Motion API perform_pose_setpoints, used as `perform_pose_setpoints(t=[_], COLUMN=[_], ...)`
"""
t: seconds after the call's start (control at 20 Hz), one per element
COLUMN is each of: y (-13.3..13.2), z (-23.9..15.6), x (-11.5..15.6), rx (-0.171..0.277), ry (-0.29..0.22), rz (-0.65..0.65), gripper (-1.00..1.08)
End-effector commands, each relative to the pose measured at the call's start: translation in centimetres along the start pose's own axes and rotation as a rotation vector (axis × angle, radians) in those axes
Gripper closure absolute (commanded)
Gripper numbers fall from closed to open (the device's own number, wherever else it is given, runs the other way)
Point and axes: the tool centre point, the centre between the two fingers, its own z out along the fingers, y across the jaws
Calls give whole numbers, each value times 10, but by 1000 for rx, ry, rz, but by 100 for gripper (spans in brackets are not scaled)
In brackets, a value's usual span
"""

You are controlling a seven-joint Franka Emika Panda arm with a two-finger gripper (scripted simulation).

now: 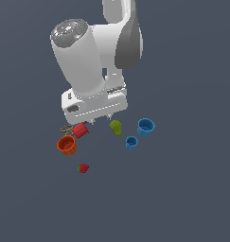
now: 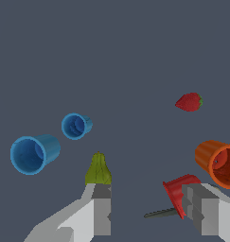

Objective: Pick up a designated object from a clutter of objects.

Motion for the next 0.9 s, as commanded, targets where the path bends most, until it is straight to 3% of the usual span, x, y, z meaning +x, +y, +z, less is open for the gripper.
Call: perform_pose_setpoints(t=[0.0, 0.85], y=[10, 80], z=[5, 44], x=[2, 7], rx=[20, 141], ry=[6, 87], rz=[-37, -273], gripper=[-20, -20])
